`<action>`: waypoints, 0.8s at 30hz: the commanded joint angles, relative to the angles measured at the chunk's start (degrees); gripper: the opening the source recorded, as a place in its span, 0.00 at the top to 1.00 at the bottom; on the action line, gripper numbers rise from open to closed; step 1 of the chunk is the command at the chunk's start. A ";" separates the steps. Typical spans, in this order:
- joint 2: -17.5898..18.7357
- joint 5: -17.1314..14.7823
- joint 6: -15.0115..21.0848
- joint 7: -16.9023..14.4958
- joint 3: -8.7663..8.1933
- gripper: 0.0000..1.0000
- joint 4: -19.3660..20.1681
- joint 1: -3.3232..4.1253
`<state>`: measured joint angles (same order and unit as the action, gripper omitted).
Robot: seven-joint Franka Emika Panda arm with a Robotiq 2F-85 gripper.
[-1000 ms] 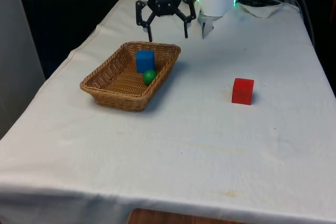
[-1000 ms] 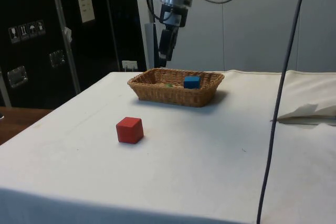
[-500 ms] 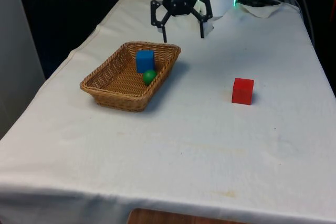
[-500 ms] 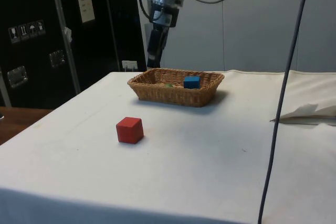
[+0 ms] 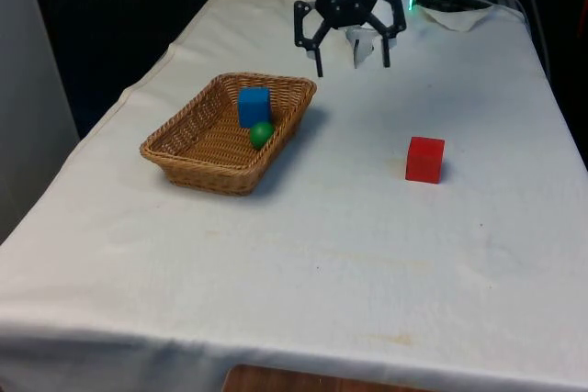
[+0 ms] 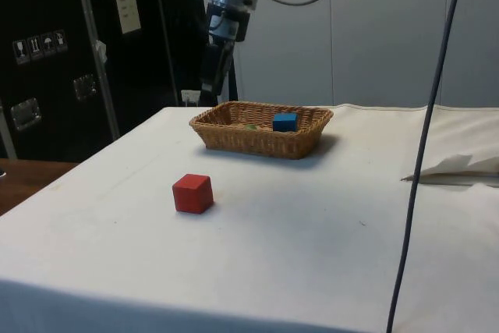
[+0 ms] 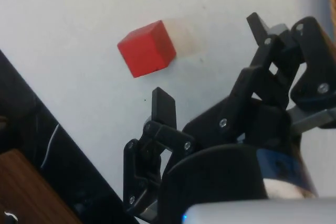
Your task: Place all non-red objects into the basket.
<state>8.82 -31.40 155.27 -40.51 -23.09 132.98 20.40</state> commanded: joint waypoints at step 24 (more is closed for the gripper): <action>3.09 6.70 -0.23 10.94 -0.11 0.00 -5.56 0.00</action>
<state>11.29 -26.13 155.21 -30.88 -22.40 127.77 20.17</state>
